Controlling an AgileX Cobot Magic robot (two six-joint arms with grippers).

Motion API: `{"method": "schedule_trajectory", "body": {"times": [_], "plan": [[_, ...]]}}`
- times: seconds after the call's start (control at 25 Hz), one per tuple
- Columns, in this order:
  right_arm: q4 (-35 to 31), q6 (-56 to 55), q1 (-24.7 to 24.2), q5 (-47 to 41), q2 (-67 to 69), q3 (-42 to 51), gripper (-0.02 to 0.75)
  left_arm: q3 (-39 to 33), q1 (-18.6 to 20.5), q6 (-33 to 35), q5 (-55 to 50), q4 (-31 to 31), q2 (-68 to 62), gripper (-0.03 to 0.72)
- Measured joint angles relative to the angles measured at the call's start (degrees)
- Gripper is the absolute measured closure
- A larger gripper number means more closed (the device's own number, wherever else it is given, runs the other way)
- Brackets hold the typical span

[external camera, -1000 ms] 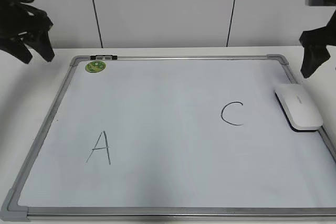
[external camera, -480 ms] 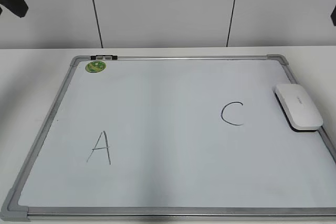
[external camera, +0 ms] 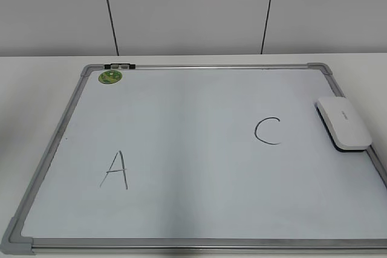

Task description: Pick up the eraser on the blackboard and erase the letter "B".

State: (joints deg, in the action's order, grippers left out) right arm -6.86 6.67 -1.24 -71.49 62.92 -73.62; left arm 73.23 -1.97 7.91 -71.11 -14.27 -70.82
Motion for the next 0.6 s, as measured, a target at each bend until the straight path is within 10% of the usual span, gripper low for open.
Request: {"method": "schedule_trajectory", "body": {"times": [0.6], "plan": [[1.3, -0.8, 0.0, -0.5, -39.4, 32.2, 0.148, -31.4, 0.0, 0.0, -0.4, 1.0, 35.8, 0.246]]}}
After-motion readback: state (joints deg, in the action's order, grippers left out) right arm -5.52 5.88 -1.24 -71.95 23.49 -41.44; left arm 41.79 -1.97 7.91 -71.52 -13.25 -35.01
